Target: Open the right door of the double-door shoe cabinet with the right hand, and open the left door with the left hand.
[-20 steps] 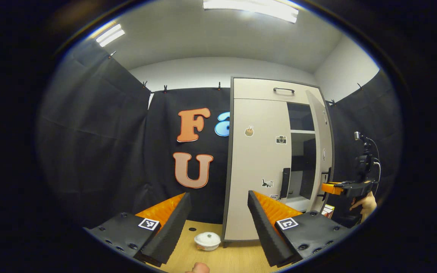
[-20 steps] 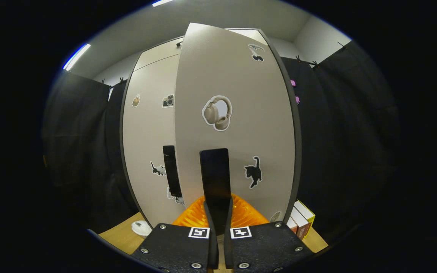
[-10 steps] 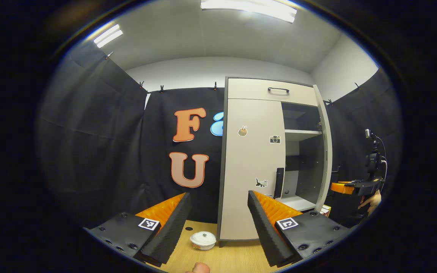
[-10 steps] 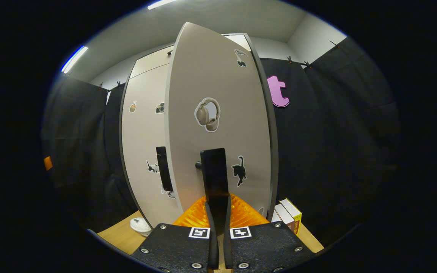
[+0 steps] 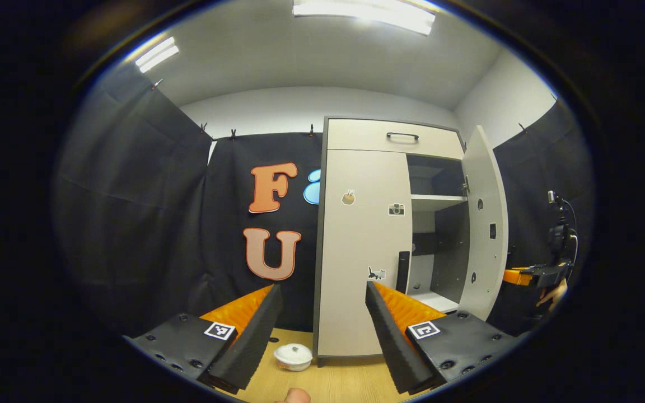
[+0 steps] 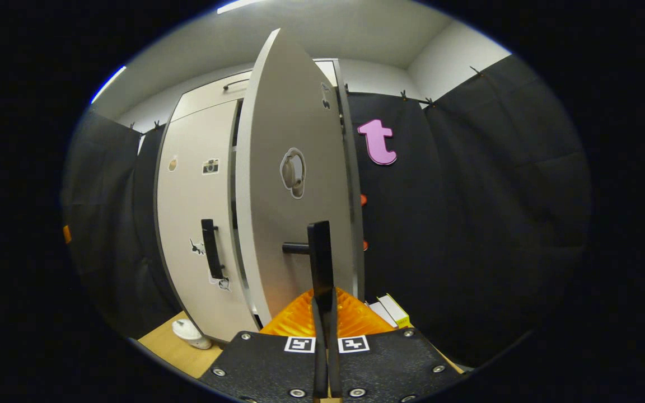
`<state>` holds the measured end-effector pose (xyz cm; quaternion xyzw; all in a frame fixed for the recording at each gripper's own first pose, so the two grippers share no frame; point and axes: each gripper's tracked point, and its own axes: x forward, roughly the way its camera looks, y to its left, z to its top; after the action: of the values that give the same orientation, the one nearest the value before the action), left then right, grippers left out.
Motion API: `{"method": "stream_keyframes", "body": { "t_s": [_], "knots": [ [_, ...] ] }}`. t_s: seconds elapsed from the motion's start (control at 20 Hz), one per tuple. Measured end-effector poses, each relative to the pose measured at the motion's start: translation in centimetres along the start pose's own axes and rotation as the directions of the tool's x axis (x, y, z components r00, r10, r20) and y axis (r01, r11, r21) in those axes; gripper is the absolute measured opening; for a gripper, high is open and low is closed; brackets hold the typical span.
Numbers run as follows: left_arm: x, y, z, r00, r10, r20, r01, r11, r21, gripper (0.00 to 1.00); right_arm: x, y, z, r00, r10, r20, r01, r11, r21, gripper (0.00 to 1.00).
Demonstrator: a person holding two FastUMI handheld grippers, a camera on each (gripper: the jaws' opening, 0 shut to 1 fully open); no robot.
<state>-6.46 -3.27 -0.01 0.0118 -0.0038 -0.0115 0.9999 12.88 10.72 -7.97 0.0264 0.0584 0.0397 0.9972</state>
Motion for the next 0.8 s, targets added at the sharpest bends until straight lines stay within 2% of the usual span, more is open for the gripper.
{"method": "stream_keyframes", "body": {
  "t_s": [0.15,0.55,0.7,0.8],
  "knots": [
    [0.0,-0.9,0.0,1.000,-0.012,0.004,0.012,1.000,-0.007,0.96,-0.5,-1.9,0.1,0.998,-0.061,-0.001,0.061,0.998,0.010,0.00],
    [1.1,-3.6,-0.9,0.999,-0.040,-0.010,0.040,0.999,-0.008,0.96,-0.7,-3.9,0.3,0.996,-0.084,0.016,0.083,0.996,0.043,0.00],
    [1.9,-4.7,-1.4,0.998,-0.055,-0.014,0.055,0.998,-0.004,0.96,-1.9,-2.6,0.5,1.000,-0.016,0.006,0.015,0.995,0.102,0.00],
    [2.7,-5.8,-1.5,0.998,-0.066,-0.013,0.066,0.998,-0.011,0.96,-2.3,-2.8,0.9,1.000,-0.014,0.023,0.011,0.996,0.094,0.03]
  ]
}}
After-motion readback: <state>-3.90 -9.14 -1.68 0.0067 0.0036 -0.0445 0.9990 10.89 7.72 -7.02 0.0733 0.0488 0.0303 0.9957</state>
